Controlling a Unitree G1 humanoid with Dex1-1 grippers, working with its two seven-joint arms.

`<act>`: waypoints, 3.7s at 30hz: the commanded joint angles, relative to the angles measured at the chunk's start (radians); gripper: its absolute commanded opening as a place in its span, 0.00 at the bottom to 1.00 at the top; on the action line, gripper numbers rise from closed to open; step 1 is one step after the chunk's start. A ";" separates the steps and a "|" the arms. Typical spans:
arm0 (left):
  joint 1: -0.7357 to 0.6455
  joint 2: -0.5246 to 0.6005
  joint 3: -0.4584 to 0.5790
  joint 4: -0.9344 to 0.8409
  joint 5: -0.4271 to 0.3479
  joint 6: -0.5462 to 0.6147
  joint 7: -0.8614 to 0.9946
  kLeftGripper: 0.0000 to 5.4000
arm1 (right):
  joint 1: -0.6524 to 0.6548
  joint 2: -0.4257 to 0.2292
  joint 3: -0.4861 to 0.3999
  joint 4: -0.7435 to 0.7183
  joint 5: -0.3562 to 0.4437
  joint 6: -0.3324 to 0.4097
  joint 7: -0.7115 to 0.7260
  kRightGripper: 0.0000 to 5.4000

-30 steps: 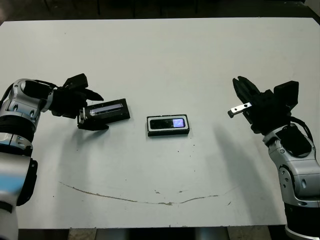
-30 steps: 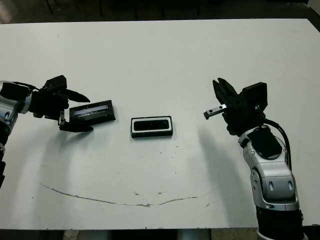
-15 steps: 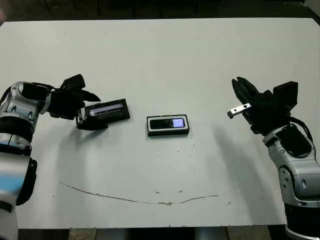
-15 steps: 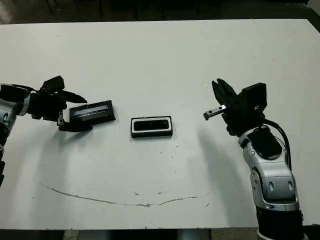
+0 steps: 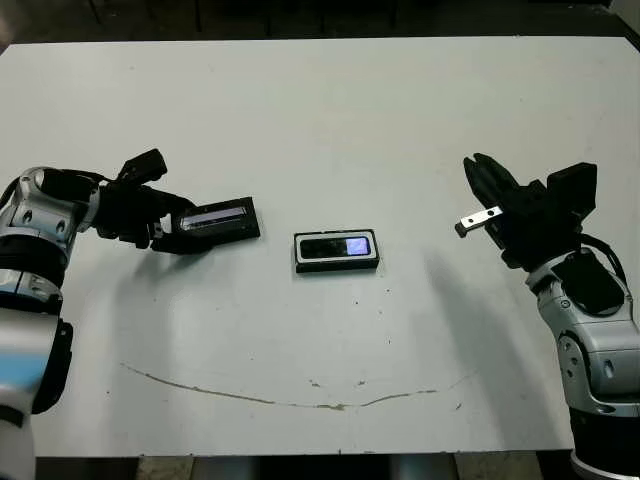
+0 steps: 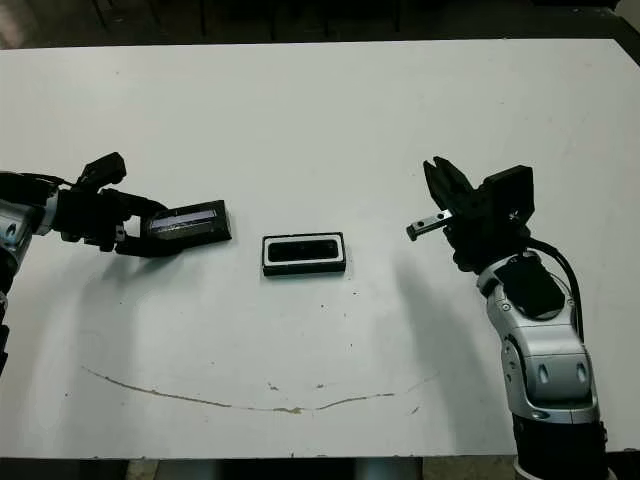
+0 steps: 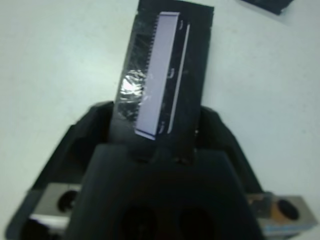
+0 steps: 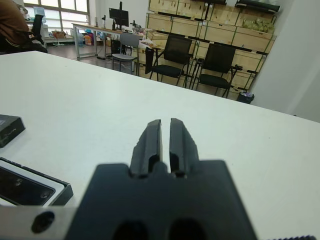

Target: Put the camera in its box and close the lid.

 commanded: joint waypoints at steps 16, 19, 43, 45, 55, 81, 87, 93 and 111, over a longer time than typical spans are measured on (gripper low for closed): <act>0.284 0.028 0.184 -0.425 -0.267 0.179 -0.009 0.51 | 0.034 0.005 0.005 -0.002 0.003 0.031 0.003 0.00; 0.345 0.016 0.232 -0.592 -0.327 0.215 0.056 0.51 | 0.035 0.009 0.009 0.000 0.004 0.029 0.002 0.00; 0.293 -0.098 0.047 -0.623 -0.263 0.192 0.180 0.51 | 0.039 0.018 0.014 -0.015 0.008 0.042 -0.014 0.00; 0.283 -0.104 0.026 -0.596 -0.247 0.181 0.166 0.51 | 0.039 0.017 0.014 -0.020 0.006 0.047 -0.017 0.00; 0.247 -0.119 -0.039 -0.504 -0.209 0.186 0.098 0.51 | 0.033 0.019 0.012 -0.026 0.014 0.066 -0.019 0.00; 0.329 -0.166 -0.035 -0.612 -0.210 0.203 0.160 0.51 | 0.048 0.022 0.011 -0.042 0.020 0.070 -0.023 0.00; 0.388 -0.200 -0.065 -0.678 -0.152 0.158 0.308 0.51 | 0.048 0.019 0.011 -0.043 0.019 0.073 -0.022 0.00; 0.376 -0.212 -0.121 -0.708 -0.155 0.226 0.286 0.51 | 0.050 0.023 0.008 -0.057 0.023 0.089 -0.030 0.00; 0.155 -0.284 -0.236 -0.474 -0.135 0.293 0.150 0.51 | 0.053 0.025 0.017 -0.064 0.028 0.093 -0.030 0.00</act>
